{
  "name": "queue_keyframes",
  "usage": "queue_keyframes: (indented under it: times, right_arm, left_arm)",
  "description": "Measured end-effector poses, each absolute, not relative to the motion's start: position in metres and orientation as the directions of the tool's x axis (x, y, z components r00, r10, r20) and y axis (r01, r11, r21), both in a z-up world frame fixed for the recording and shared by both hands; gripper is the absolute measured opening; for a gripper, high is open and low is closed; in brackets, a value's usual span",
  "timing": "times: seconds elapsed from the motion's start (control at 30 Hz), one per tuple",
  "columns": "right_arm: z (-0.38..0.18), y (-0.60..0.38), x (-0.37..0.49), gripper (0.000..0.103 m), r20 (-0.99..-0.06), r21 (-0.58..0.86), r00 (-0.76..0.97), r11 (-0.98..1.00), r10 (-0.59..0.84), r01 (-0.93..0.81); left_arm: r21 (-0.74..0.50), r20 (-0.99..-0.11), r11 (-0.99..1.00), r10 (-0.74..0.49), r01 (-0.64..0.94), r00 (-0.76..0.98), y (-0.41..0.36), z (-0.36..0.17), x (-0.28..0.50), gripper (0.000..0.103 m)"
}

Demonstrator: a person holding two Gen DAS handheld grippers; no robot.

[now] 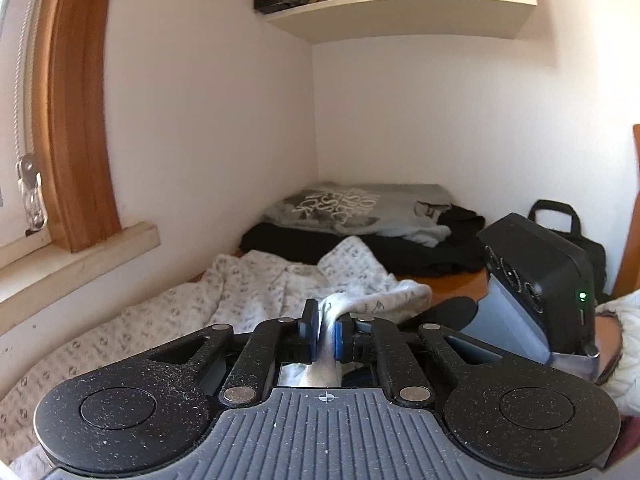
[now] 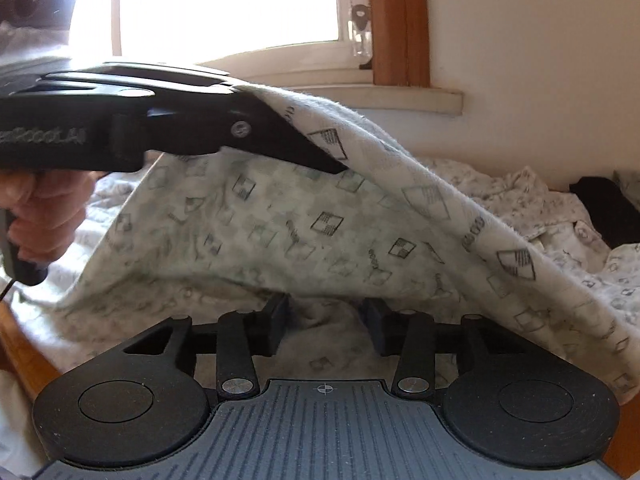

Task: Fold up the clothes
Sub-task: 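Grasp the sheet with the left tool and lift it over the right tool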

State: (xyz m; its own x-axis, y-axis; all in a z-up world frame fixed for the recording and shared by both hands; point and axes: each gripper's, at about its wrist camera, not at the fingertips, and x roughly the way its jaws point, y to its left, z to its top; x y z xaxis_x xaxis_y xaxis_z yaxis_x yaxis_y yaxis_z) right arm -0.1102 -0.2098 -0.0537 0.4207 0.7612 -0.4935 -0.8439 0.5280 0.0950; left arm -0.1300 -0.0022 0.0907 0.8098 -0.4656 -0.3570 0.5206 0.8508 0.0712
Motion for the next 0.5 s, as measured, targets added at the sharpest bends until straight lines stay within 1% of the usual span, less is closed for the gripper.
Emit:
queue_keyframes:
  times: [0.03,0.13,0.2,0.3,0.4,0.43,0.47,0.5]
  right_arm:
    - [-0.052,-0.209,-0.110,0.009,-0.480,0.096,0.431,0.534,0.764,-0.840]
    - [-0.042,-0.212,-0.114,0.009,-0.405,0.111,0.475,0.558,0.781,-0.823]
    - [-0.036,-0.220,-0.118,0.008,-0.326,0.115,0.536,0.595,0.779,-0.795]
    - [-0.039,-0.224,-0.122,0.009,-0.300,0.128,0.565,0.620,0.768,-0.774]
    - [-0.044,-0.220,-0.117,0.011,-0.361,0.125,0.572,0.646,0.736,-0.753]
    - [-0.044,-0.220,-0.116,0.016,-0.374,0.129,0.571,0.651,0.731,-0.748]
    - [-0.043,-0.221,-0.114,0.027,-0.382,0.136,0.569,0.653,0.728,-0.745]
    - [-0.043,-0.220,-0.113,0.029,-0.390,0.136,0.573,0.661,0.720,-0.738]
  left_arm:
    - [0.061,-0.359,0.851,-0.468,0.521,0.807,0.000,0.090,-0.130,0.008]
    - [0.042,-0.344,0.851,-0.479,0.523,0.808,0.002,0.094,-0.132,0.008]
    - [0.020,-0.326,0.847,-0.497,0.532,0.804,0.004,0.098,-0.135,0.008]
    - [-0.003,-0.320,0.836,-0.520,0.548,0.792,0.005,0.100,-0.137,0.008]
    - [-0.017,-0.327,0.831,-0.529,0.555,0.783,0.007,0.098,-0.138,0.008]
    - [-0.019,-0.330,0.830,-0.531,0.557,0.781,0.008,0.097,-0.139,0.008]
    - [-0.025,-0.335,0.830,-0.532,0.557,0.778,0.010,0.096,-0.138,0.008]
    - [-0.034,-0.336,0.831,-0.533,0.556,0.776,0.012,0.095,-0.138,0.008]
